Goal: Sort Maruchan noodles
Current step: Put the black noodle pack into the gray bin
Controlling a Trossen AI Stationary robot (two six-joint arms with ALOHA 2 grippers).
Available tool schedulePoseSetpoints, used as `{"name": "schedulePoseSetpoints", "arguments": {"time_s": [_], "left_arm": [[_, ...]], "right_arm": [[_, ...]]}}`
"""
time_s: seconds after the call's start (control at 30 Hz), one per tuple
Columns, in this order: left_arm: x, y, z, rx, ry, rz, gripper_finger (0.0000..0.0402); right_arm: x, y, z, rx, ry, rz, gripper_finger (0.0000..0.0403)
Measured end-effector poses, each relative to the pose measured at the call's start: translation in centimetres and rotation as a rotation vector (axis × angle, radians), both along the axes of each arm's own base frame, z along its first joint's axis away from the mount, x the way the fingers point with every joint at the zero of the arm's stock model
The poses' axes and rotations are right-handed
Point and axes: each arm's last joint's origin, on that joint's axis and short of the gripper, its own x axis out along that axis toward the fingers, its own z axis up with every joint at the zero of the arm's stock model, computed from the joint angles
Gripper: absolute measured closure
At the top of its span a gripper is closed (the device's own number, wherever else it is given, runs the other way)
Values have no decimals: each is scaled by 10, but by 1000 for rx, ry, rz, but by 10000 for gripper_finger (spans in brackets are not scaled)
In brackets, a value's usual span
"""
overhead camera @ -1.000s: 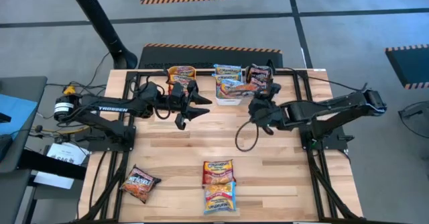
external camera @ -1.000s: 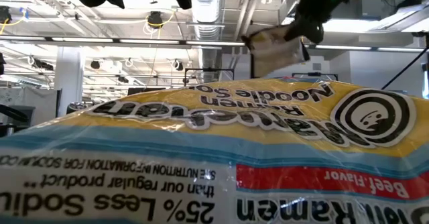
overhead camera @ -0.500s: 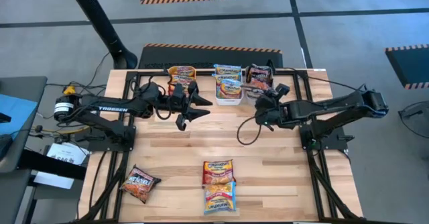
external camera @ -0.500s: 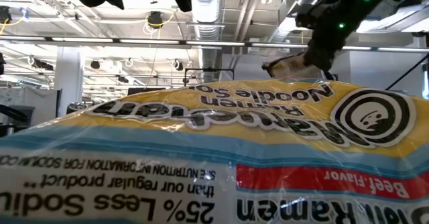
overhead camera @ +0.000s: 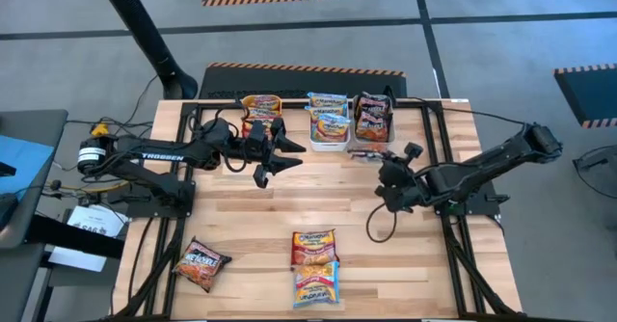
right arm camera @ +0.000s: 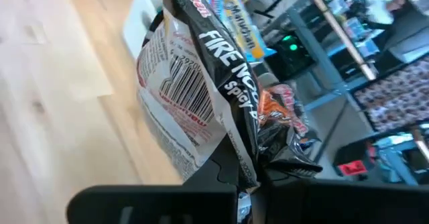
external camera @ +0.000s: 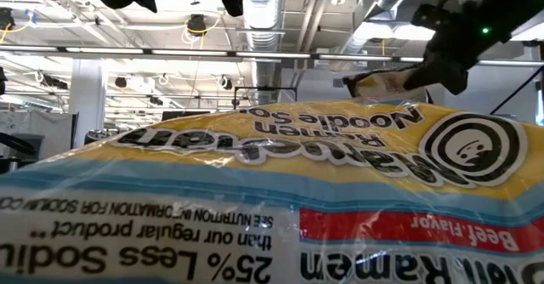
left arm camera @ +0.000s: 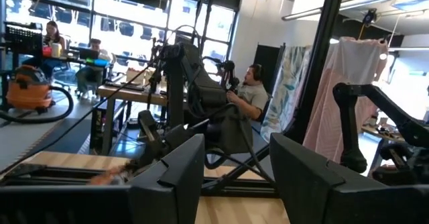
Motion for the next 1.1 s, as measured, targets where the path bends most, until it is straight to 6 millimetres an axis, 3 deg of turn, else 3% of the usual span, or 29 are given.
{"name": "schedulePoseSetpoints", "arguments": {"time_s": [0.27,0.6,0.9,1.1], "left_arm": [[0,0,0,0,-1,1,244],[0,0,0,62,-12,21,244],[0,0,0,68,-12,23,244],[0,0,0,68,-11,22,244]], "right_arm": [[-2,-20,6,-251,72,-158,383],[2,-61,7,-182,228,-252,383],[15,-85,35,-119,69,-109,383],[2,-105,57,-93,-81,-71,383]]}}
